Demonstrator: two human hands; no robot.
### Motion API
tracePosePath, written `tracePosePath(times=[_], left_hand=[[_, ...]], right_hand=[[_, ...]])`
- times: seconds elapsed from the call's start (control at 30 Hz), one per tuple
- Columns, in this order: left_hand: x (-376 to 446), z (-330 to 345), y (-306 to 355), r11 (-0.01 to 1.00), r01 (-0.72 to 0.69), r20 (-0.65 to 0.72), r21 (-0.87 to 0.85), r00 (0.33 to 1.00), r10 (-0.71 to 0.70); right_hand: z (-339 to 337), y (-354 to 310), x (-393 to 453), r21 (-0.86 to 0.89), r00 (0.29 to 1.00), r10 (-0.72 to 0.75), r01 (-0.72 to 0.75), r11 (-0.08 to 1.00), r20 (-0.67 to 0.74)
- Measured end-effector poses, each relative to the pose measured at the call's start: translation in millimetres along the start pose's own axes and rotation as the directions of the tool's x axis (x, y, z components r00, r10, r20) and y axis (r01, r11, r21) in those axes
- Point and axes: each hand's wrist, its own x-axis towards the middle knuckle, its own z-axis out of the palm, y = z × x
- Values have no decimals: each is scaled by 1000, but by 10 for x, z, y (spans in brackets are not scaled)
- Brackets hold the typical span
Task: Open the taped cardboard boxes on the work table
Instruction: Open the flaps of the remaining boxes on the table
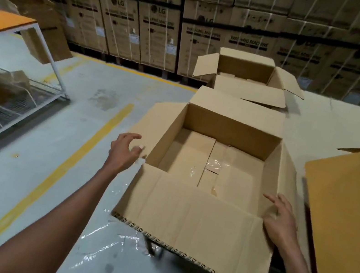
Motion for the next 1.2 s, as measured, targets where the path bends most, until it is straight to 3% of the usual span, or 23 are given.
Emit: tracePosePath(times=[0.17,0.3,0.43,0.6,0.7,0.8,0.93,1.1,1.2], left_hand=[[468,-130,-391,982,137,167,129,973,-158],[640,-214,-607,977,205,265,54,941,-212],[801,-305,-695,970,212,250,-122,952,-177],[1014,-566,-684,967,213,107,-138,974,-199],[1179,-802,-587,990,130,109,-61,986,-123],[1339,-1068,-426,993,-59,222,99,974,36],[1463,-1260,-40,968,-217,216,130,959,186],[1388,-1226,592,946,-300,268,125,928,259],[1267,-1110,853,902,-356,306,244,911,277]], right_hand=[[39,0,-34,52,1000,9,-8,999,-11],[132,29,-81,45,999,-16,17,999,-30],[227,-65,-133,49,999,-6,7,999,-33],[368,-180,-166,53,1000,2,-1,999,-21],[426,-243,-182,79,999,27,-23,997,-46],[472,-285,-187,62,998,18,-15,998,-57],[496,-361,-243,76,997,19,-14,997,-71],[570,-476,-327,130,996,7,5,991,-88],[594,-464,-315,127,994,8,6,992,-109]])
